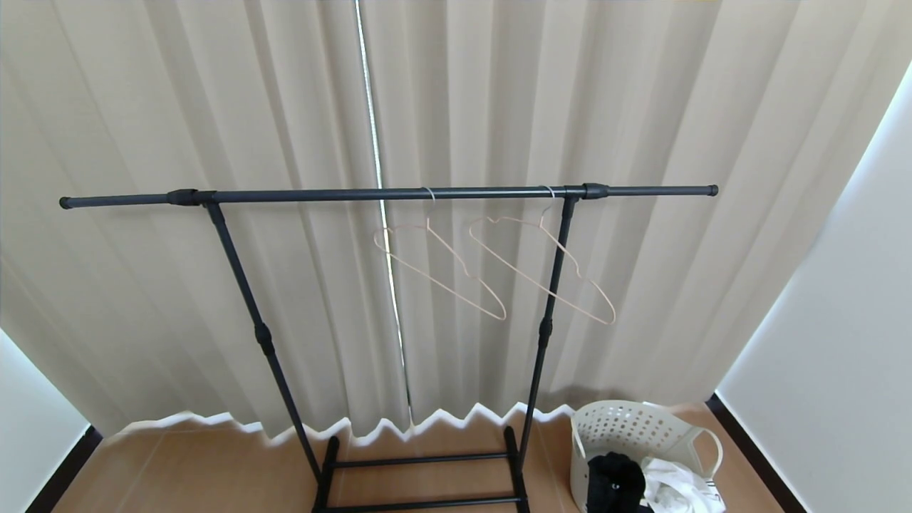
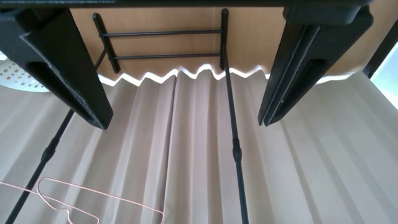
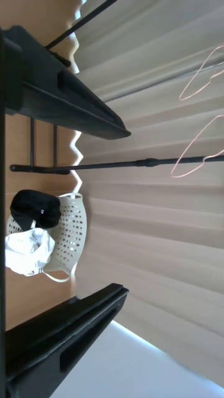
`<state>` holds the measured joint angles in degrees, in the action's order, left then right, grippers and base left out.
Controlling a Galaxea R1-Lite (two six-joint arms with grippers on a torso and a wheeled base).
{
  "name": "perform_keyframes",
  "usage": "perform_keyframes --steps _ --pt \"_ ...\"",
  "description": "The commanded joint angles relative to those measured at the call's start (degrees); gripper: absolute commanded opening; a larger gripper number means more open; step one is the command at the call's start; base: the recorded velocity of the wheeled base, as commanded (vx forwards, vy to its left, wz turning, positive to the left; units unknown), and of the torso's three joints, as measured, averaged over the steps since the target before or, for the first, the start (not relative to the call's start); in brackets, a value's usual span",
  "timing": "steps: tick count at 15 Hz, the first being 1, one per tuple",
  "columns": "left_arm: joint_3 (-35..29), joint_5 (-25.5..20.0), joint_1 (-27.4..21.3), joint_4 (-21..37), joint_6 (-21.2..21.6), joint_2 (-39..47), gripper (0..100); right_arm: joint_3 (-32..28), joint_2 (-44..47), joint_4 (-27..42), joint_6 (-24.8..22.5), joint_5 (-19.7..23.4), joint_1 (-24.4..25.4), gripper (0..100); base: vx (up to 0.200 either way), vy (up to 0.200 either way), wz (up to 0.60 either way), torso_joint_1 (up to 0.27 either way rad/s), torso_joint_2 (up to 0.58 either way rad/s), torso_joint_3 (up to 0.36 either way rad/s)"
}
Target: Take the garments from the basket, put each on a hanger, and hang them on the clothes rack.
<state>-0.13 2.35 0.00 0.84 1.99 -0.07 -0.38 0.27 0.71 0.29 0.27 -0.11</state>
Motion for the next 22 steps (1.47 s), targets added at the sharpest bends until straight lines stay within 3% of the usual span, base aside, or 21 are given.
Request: perform_keyframes --steps 1,22 --pt "-0.04 0.02 0.00 0.04 0.03 0.07 100 0.03 0.00 0.00 0.59 -0.27 0.02 100 0.000 0.000 0.00 -0.100 0.23 0.129" --pt "-0.04 0.02 0.00 0.04 -0.23 0.07 100 0.03 0.00 0.00 0.94 -0.53 0.02 100 0.000 0.000 0.00 -0.140 0.34 0.190"
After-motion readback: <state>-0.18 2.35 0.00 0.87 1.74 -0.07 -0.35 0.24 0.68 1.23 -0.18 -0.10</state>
